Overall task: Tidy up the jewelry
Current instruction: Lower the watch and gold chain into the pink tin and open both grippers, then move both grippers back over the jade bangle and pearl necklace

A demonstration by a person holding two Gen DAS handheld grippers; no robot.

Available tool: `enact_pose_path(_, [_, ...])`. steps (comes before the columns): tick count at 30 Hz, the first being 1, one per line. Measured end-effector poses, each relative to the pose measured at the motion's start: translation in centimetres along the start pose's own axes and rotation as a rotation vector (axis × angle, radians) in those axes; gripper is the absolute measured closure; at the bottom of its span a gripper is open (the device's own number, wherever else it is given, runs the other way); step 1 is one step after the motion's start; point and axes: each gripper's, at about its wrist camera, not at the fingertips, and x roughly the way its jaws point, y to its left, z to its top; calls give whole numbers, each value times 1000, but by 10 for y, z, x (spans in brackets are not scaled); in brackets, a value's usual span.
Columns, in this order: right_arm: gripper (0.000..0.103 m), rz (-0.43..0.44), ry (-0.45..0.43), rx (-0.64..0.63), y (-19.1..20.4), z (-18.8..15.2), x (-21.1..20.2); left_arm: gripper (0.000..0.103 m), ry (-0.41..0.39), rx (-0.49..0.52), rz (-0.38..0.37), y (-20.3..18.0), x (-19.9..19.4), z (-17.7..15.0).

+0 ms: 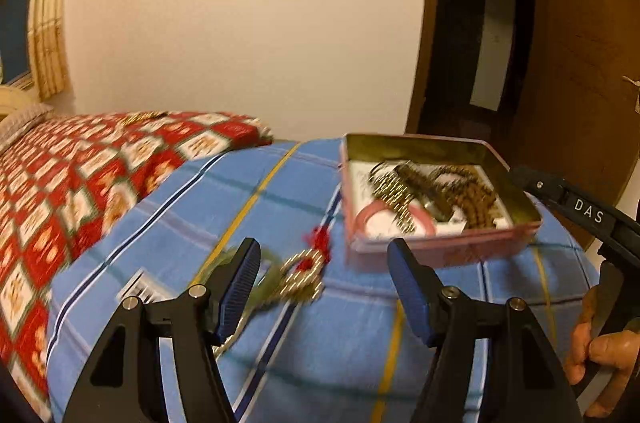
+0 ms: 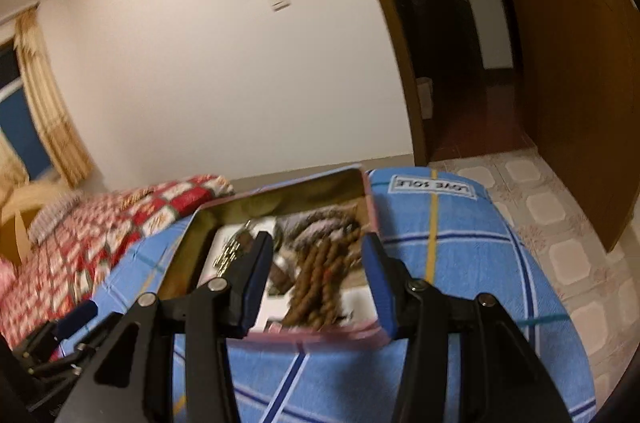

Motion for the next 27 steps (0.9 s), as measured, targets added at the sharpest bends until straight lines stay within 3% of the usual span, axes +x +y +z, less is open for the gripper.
enact_pose_path(5, [60,33,-4,-91,22,-10,-6,37,-2,-47,40,23,-17,-19])
enact_pose_path(9, [60,51,-27,-148,39,-21,-15,37,4,-66,75,39,-25,-27])
enact_pose_path(15, [60,87,40,-156,54,-39,-15,37,19,-121,76,55,-28,-35])
enact_pose_path(27, [56,151,76,-228,87,-63,-24,32,-9,-150,106,76,-51,-42])
